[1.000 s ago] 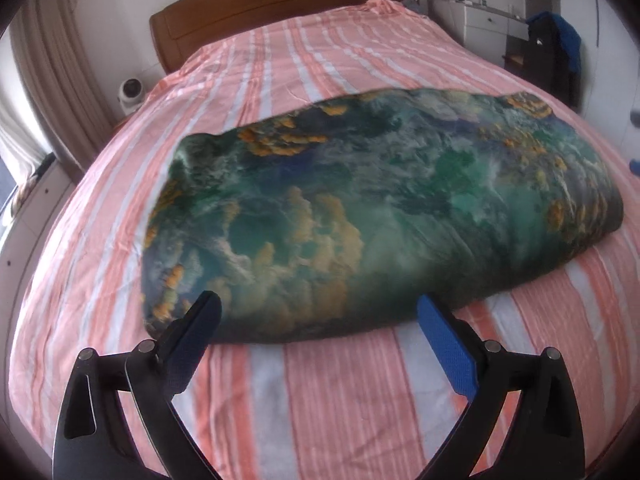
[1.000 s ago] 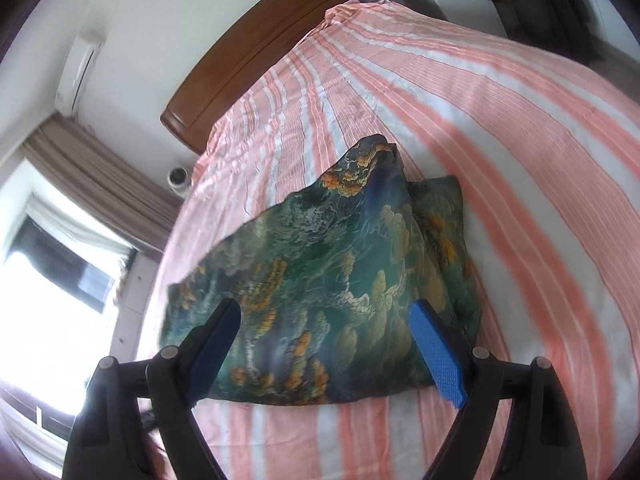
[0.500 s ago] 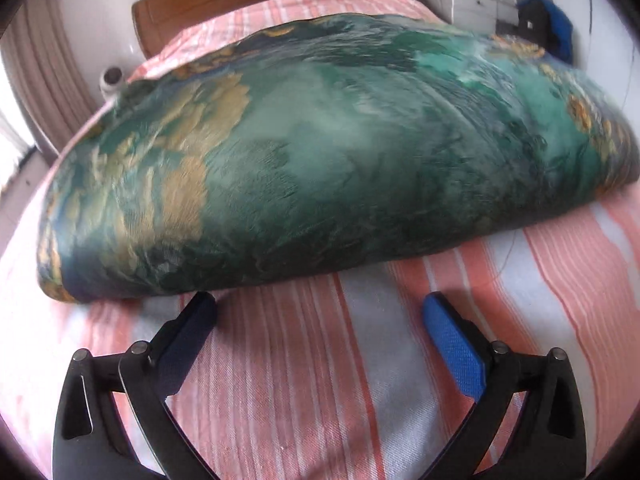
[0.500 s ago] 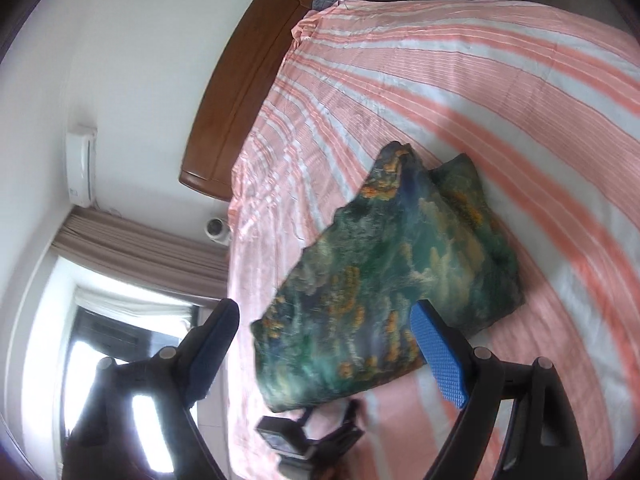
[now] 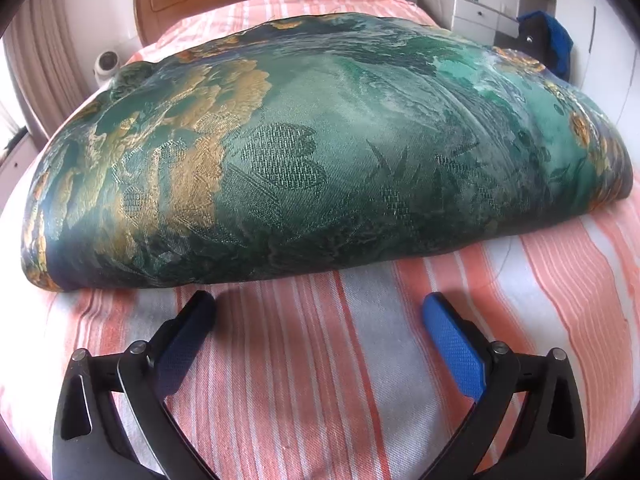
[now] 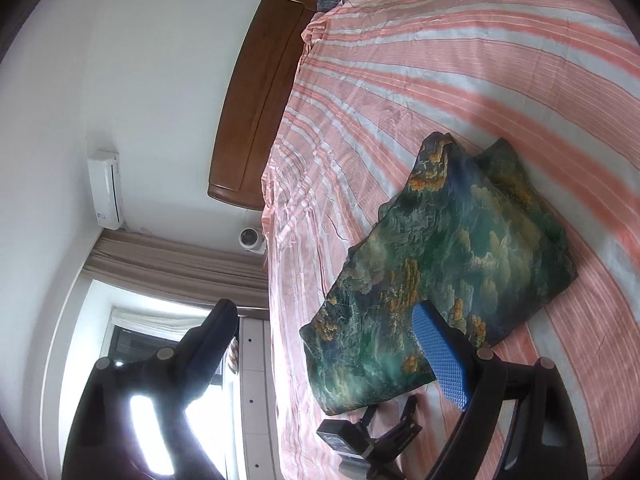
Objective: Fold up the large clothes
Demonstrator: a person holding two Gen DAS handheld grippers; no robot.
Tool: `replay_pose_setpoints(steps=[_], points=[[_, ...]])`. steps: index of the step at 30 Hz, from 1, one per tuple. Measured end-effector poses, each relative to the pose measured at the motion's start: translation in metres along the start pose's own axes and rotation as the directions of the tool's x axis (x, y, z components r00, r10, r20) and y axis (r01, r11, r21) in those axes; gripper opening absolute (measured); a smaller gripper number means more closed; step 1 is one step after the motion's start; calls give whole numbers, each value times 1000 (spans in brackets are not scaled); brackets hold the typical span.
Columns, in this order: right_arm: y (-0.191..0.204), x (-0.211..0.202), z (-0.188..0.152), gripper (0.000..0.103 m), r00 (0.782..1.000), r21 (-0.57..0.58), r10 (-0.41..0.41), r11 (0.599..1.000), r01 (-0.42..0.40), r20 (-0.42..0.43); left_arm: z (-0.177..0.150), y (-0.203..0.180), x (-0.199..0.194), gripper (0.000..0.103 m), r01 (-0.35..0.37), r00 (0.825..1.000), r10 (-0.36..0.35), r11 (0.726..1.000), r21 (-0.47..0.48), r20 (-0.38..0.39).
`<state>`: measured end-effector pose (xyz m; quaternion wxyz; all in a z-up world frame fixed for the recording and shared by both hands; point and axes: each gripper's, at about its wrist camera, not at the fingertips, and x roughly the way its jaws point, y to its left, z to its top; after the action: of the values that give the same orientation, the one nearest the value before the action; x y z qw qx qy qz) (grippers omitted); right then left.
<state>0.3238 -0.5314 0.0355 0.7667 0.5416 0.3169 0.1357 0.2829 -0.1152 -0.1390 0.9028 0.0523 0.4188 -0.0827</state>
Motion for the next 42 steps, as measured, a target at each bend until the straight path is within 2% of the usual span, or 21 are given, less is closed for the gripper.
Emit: replay_pose_setpoints(steps=[7,11,15,20,25,35,42], points=[[6,10,-21,89,998,106,68,992,-68,5,0,-3,0,103,0,1000,0,1000,0,0],[14,12,-27,89,996,105,86,991,-83,-31,-1,-5,-1,103,-1,1000,1,1000,1,0],[17,2,-21,89,998,55,59,997,-58,-17,-1,-6,-1,103,0,1000,0,1000,0,0],[4,-3,-17,90,999,84,41,996,-41,6,-1,-6,-1,103,0,1000,0,1000,0,0],[1,-9,-14,90,1000,66,12,998,-14,28,0,-6,-1,103,0,1000,0,1000,0,0],[3,-19,-4,90,998,66,12,998,-16,65,-1,-6,-1,103,0,1000,0,1000,0,0],[-4,-17,-5,90,998,83,10,996,-15,59,-1,-6,-1,103,0,1000,0,1000,0,0]])
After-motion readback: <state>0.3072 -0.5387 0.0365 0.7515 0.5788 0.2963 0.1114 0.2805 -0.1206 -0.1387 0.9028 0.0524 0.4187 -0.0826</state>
